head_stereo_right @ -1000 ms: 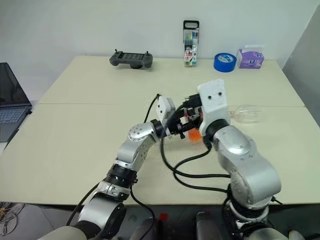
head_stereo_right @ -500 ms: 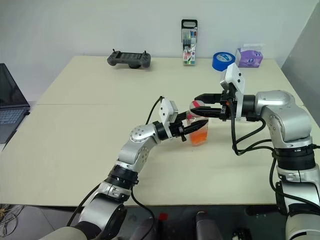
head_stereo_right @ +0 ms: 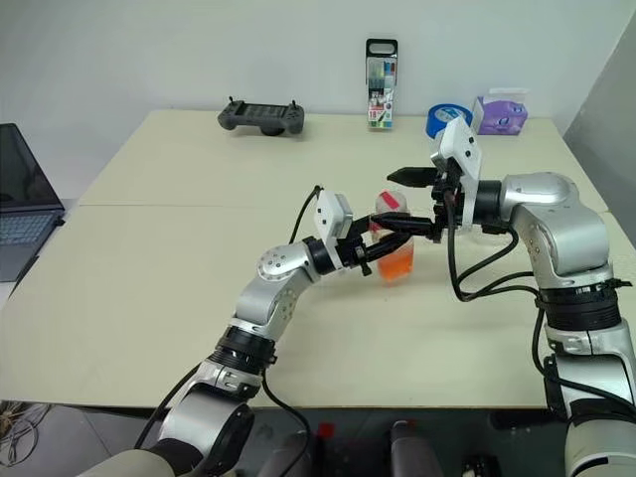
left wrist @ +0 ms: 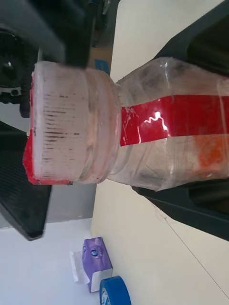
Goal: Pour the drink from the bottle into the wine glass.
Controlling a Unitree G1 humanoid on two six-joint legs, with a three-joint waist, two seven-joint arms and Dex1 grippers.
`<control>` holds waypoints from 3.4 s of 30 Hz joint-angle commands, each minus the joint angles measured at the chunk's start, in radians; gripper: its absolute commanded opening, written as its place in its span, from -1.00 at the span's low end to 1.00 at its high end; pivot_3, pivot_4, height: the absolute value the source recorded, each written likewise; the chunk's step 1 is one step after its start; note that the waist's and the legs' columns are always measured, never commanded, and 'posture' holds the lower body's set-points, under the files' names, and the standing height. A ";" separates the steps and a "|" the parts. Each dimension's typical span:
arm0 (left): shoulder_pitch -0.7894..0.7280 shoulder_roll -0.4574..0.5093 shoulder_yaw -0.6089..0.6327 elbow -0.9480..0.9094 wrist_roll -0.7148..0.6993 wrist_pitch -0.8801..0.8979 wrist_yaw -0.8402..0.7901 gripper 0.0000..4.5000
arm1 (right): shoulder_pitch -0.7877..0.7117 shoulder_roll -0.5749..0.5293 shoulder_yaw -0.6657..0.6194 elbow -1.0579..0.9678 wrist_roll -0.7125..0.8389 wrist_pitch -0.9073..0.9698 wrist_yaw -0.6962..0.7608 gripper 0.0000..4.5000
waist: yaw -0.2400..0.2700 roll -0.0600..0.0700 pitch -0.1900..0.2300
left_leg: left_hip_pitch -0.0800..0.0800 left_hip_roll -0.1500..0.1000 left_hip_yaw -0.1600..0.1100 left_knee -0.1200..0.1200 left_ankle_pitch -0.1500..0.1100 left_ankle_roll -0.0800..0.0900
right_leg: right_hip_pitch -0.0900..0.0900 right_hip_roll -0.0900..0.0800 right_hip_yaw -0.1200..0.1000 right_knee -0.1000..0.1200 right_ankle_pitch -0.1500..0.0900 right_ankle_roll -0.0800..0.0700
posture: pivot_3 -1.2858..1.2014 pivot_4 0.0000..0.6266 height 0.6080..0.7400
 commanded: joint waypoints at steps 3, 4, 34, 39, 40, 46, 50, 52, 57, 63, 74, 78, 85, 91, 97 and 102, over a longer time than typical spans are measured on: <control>-0.018 -0.010 0.005 -0.038 -0.016 -0.022 -0.005 -0.19 | 0.096 0.058 -0.054 -0.277 0.014 0.153 -0.257 0.83 | -0.001 0.000 0.000 | 0.000 0.000 0.000 0.000 0.000 0.000 | 0.000 -0.001 0.000 0.001 0.000 0.000 | 0.03 -0.52 1.00; -0.017 -0.010 0.005 -0.038 -0.017 -0.020 -0.006 -0.19 | 0.110 0.083 -0.056 -0.318 0.017 0.191 -0.312 0.83 | -0.001 0.000 0.000 | 0.000 0.001 0.000 0.000 0.000 0.000 | 0.000 -0.002 0.000 0.001 0.000 0.000 | 0.03 -0.52 1.00; -0.024 -0.015 0.004 -0.020 -0.024 -0.025 -0.022 -0.19 | 0.172 0.320 -0.086 -0.558 -0.122 0.482 -0.854 0.83 | -0.003 0.000 0.000 | 0.000 0.000 0.000 0.000 0.001 -0.002 | 0.000 0.001 0.000 0.001 0.000 0.000 | 0.03 -0.52 1.00; -0.024 -0.011 0.004 -0.016 -0.023 -0.026 -0.026 -0.19 | 0.210 0.313 -0.117 -0.645 -0.066 0.556 -0.836 0.83 | -0.005 0.000 0.000 | 0.001 0.000 0.000 0.000 0.001 -0.002 | 0.000 0.002 0.000 0.001 0.000 0.000 | 0.03 -0.52 1.00; -0.025 -0.010 0.003 -0.016 -0.024 -0.026 -0.026 -0.19 | 0.212 0.315 -0.121 -0.653 -0.059 0.565 -0.836 0.83 | -0.005 0.000 0.000 | 0.001 0.001 0.000 0.000 0.001 -0.002 | 0.000 0.002 0.000 0.002 0.000 0.000 | 0.03 -0.52 1.00; -0.031 -0.006 0.005 -0.006 -0.023 -0.030 -0.026 -0.19 | 0.226 0.333 -0.150 -0.701 -0.017 0.608 -0.835 0.83 | -0.004 0.000 0.000 | 0.000 0.001 0.000 0.000 0.001 -0.001 | 0.000 0.003 0.000 0.001 0.000 0.000 | 0.03 -0.52 1.00; -0.034 -0.004 0.004 0.000 -0.019 -0.032 -0.024 -0.19 | 0.243 0.315 -0.138 -0.714 -0.017 0.608 -0.831 0.83 | -0.004 0.000 0.000 | 0.001 0.001 0.000 0.000 0.001 -0.001 | 0.000 0.002 0.000 0.001 0.000 0.000 | 0.03 -0.52 1.00; -0.034 -0.003 0.004 0.004 -0.018 -0.033 -0.023 -0.19 | 0.252 0.307 -0.133 -0.718 -0.012 0.607 -0.822 0.83 | -0.004 0.000 0.000 | 0.001 0.000 0.000 0.000 0.001 -0.001 | 0.000 0.002 0.000 0.001 0.000 0.000 | 0.03 -0.52 1.00; -0.039 -0.003 0.004 0.014 -0.014 -0.038 -0.023 -0.19 | 0.269 0.300 -0.119 -0.725 0.008 0.601 -0.811 0.83 | -0.004 0.000 0.000 | 0.001 0.001 0.001 0.000 0.001 -0.001 | 0.000 0.003 0.000 0.001 0.000 0.000 | 0.03 -0.52 1.00; -0.044 -0.003 0.011 0.017 -0.014 -0.042 -0.022 -0.19 | 0.260 0.345 -0.119 -0.718 0.032 0.580 -0.819 0.83 | -0.004 0.000 0.000 | 0.001 0.001 0.001 0.000 0.001 -0.001 | 0.000 0.003 0.000 0.001 0.000 0.000 | 0.03 -0.52 1.00; -0.038 -0.007 0.007 0.011 -0.012 -0.043 -0.019 -0.19 | 0.218 0.389 -0.139 -0.641 0.026 0.553 -0.855 0.83 | -0.005 0.000 0.000 | 0.001 0.001 0.000 0.000 0.001 -0.001 | 0.000 0.003 0.000 0.001 0.000 0.000 | 0.03 -0.52 1.00; -0.035 -0.007 0.007 0.008 -0.012 -0.043 -0.017 -0.19 | 0.204 0.388 -0.143 -0.621 0.025 0.539 -0.859 0.75 | -0.004 0.000 0.000 | 0.001 0.001 0.000 0.000 0.001 -0.001 | 0.000 0.003 0.000 0.001 0.000 0.000 | 0.03 -0.52 1.00; -0.030 -0.001 0.005 -0.002 -0.009 -0.038 -0.016 -0.19 | 0.171 0.368 -0.144 -0.636 0.035 0.555 -0.867 -0.19 | -0.004 0.000 0.000 | 0.001 0.001 0.000 0.000 0.001 -0.001 | 0.000 0.003 0.000 0.001 0.000 0.000 | 0.03 -0.52 1.00; -0.026 0.000 0.002 -0.003 -0.007 -0.036 -0.014 -0.19 | 0.086 0.325 -0.160 -0.683 0.091 0.624 -0.839 -0.20 | -0.005 0.000 0.000 | 0.001 0.001 0.000 0.000 0.001 -0.001 | 0.000 0.003 0.001 0.001 0.000 0.000 | 0.03 -0.52 1.00; -0.024 0.003 -0.003 0.004 0.000 -0.033 -0.013 -0.19 | 0.002 0.402 -0.427 -0.656 0.157 0.662 -0.906 -0.22 | -0.003 0.001 -0.001 | 0.001 0.001 0.000 0.000 0.001 -0.001 | 0.001 0.003 -0.001 0.002 0.000 0.000 | 0.03 -0.52 1.00; -0.021 0.005 -0.001 0.017 0.007 -0.032 -0.008 -0.19 | 0.110 0.423 -0.614 -0.648 0.135 0.597 -0.968 -0.23 | 0.001 0.001 -0.001 | 0.000 0.000 0.001 0.000 0.001 -0.001 | 0.001 0.001 -0.001 0.001 0.000 0.000 | 0.03 -0.52 1.00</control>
